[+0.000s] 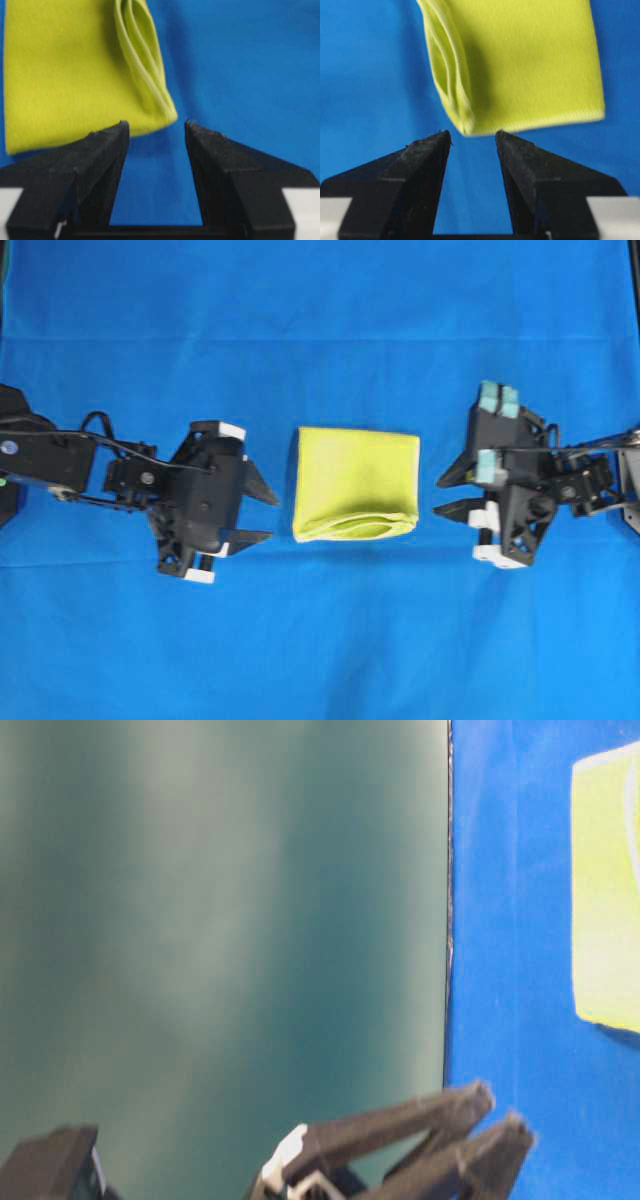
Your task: Fold the yellow towel.
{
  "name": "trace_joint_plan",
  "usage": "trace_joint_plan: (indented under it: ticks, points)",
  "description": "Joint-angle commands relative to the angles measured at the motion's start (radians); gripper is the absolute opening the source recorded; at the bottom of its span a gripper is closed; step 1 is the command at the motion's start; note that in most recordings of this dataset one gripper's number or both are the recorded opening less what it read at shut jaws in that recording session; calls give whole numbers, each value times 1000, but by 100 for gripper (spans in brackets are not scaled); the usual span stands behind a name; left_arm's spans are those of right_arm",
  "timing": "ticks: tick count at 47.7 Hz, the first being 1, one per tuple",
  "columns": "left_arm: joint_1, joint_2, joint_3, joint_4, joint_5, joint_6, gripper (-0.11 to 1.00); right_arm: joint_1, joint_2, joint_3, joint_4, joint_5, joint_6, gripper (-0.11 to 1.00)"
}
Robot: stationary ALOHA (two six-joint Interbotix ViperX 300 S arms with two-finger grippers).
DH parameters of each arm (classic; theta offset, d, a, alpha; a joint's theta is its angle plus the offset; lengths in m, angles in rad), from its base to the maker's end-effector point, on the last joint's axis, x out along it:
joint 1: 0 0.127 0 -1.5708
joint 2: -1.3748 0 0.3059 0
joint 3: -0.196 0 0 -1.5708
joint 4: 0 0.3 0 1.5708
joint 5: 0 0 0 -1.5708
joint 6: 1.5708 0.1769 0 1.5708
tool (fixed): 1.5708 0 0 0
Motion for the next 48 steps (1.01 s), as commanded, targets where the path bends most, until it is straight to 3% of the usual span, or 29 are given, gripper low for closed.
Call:
trace_joint_plan:
  ticks: [1, 10, 20, 35, 48]
  points:
    - [-2, -67, 14, 0, -6, 2, 46, 3, -58, 14, -5, -3, -2, 49]
    - [-3, -232, 121, 0, -61, 2, 46, 3, -225, 87, -20, -8, -2, 49]
    - [-2, -445, 256, 0, -129, 2, 46, 3, -417, 160, -81, -6, -2, 49]
    - [8, -787, 417, 0, -123, 3, 46, -26, -652, 253, -160, -2, -2, 49]
    - [63, -996, 534, 0, -71, -5, 46, -98, -798, 364, -173, -28, -2, 49]
